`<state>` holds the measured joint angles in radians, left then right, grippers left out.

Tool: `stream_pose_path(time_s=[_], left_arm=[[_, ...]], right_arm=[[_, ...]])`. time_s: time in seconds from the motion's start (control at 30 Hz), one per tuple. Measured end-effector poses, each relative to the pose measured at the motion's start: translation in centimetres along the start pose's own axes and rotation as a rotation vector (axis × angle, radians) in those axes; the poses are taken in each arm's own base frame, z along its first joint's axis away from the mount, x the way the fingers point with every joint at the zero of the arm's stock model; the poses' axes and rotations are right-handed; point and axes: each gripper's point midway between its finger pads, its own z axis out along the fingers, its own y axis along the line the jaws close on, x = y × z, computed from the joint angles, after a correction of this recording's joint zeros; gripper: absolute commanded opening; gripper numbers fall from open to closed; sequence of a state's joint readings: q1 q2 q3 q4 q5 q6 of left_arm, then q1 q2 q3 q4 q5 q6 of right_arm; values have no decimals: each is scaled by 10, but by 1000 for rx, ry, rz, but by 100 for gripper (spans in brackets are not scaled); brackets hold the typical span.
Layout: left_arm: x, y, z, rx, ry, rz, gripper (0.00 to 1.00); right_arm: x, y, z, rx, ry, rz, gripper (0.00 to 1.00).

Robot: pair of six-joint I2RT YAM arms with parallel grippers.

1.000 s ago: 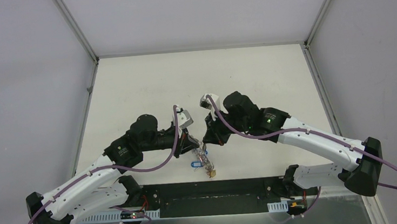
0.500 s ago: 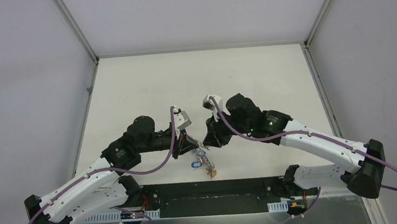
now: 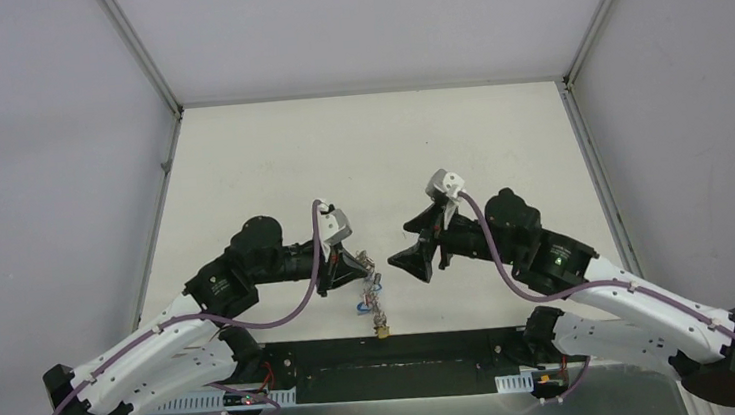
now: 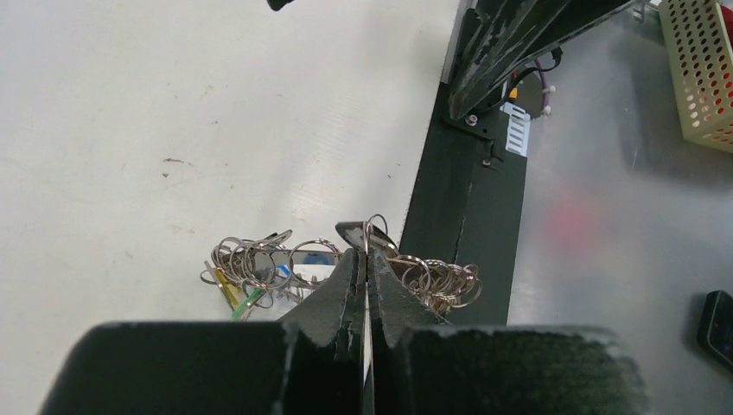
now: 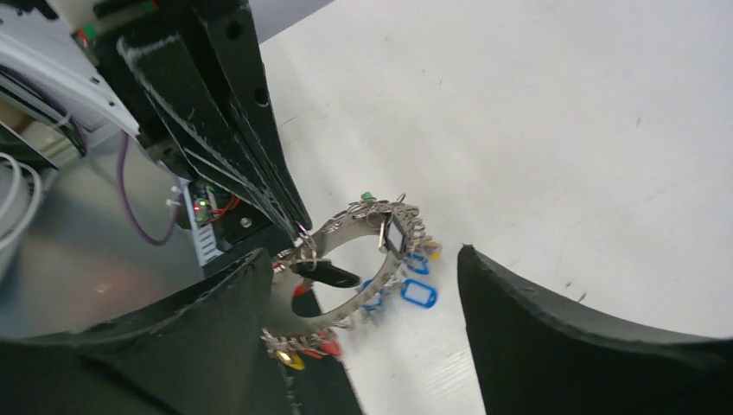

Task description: Put the keys on the keyring

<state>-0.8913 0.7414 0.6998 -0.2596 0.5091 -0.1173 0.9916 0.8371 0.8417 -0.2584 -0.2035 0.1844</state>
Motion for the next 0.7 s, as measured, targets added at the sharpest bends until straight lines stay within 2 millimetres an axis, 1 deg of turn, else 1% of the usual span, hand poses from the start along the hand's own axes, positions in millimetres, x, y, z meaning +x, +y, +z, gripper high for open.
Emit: stream_pose_path(time_s=[0.13,0.17,0.23,0.4,0.43,0.57,0.7], left_arm=[[-6,-6,-2,34,-29,44,0],[-7,-8,-3,46,-37,56,0],[-10,-11,-4,63,-60,89,0],[-14,-18,-7,100,-108,146,0],[-14,-19,-8,107,-112,152,0],[-19,-22,-8,123,-130,167,0],[-21,-24,-7,137,-139,176,0]], right_arm=[[8,2,-6,-50,-75,-91,83],[10,5,-6,-71,-88,-110,82],[11,9,-5,-109,-112,-142,75],[0,28,1,-226,-171,-206,59],[-2,31,2,-247,-178,-215,57],[-3,40,10,-314,-189,-237,57],[1,42,18,-338,-175,-237,57]])
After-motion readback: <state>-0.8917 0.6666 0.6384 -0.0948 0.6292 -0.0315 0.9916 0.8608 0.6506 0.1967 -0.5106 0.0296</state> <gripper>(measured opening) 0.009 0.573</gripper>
